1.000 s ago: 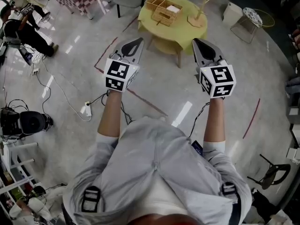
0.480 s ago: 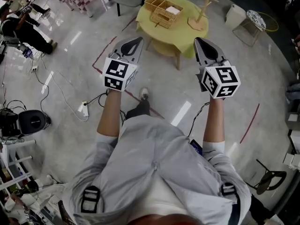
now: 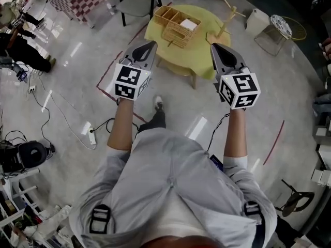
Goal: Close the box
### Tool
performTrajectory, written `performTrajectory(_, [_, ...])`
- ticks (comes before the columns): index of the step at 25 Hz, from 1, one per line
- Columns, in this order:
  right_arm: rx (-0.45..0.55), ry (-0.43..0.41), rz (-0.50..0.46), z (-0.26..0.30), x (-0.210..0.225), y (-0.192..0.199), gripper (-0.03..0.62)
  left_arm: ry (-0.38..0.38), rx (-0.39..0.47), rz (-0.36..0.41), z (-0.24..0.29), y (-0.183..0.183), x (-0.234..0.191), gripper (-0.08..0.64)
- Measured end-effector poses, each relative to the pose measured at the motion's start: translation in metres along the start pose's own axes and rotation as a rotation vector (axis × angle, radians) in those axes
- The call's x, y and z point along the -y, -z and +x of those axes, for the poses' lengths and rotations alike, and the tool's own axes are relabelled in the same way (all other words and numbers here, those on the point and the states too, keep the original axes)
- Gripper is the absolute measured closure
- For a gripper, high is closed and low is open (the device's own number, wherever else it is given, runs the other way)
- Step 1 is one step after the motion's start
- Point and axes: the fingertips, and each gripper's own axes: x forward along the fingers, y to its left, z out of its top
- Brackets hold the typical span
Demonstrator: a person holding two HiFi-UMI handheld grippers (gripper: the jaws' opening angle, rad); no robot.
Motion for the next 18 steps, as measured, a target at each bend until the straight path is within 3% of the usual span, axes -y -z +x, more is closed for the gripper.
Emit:
performTrajectory(9, [-0.039, 0.066, -0.01, 0.116, 0.056, -0.01, 0.569, 0.068, -0.024, 0.0, 0.108, -0.001, -0.093, 0.529])
performTrajectory(18, [-0.104, 0.113, 0.017, 0.2, 0.093, 0.01, 0.569, 0.146, -0.077, -0.018, 0.186, 0.027, -0.143, 0.529])
